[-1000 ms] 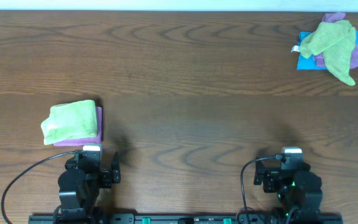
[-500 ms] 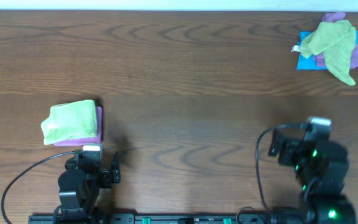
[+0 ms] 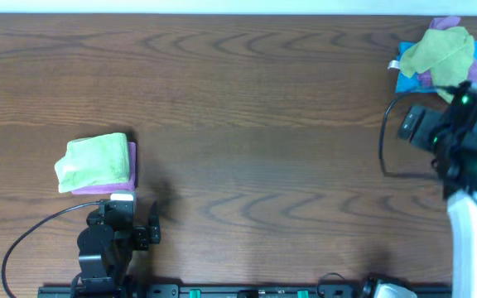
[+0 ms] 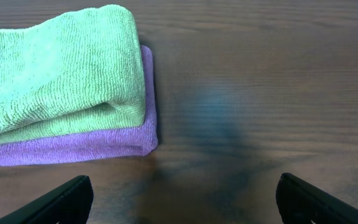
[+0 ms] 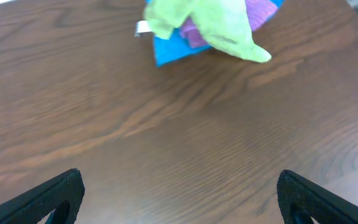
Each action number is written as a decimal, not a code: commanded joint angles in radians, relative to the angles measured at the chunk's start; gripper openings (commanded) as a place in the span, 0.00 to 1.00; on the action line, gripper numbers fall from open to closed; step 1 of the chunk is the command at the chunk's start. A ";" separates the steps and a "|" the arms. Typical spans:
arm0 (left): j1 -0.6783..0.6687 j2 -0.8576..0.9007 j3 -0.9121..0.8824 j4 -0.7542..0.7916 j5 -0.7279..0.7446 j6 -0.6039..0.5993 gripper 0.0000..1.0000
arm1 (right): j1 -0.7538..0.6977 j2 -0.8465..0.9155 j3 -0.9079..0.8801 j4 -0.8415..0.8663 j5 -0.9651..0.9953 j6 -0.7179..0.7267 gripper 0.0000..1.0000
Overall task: Fold the cloth
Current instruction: 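Reach the right gripper to the lime-green cloth at top right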
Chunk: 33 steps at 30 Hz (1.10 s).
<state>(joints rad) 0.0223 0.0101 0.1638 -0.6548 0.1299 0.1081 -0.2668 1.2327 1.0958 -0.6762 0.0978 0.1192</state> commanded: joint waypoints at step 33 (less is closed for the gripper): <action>-0.005 -0.006 -0.004 -0.011 -0.003 -0.004 0.95 | -0.116 0.563 0.341 0.312 -0.070 0.021 0.99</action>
<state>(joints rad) 0.0223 0.0101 0.1638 -0.6548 0.1299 0.1081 -0.3759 1.7279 1.3697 -0.3504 0.0475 0.1261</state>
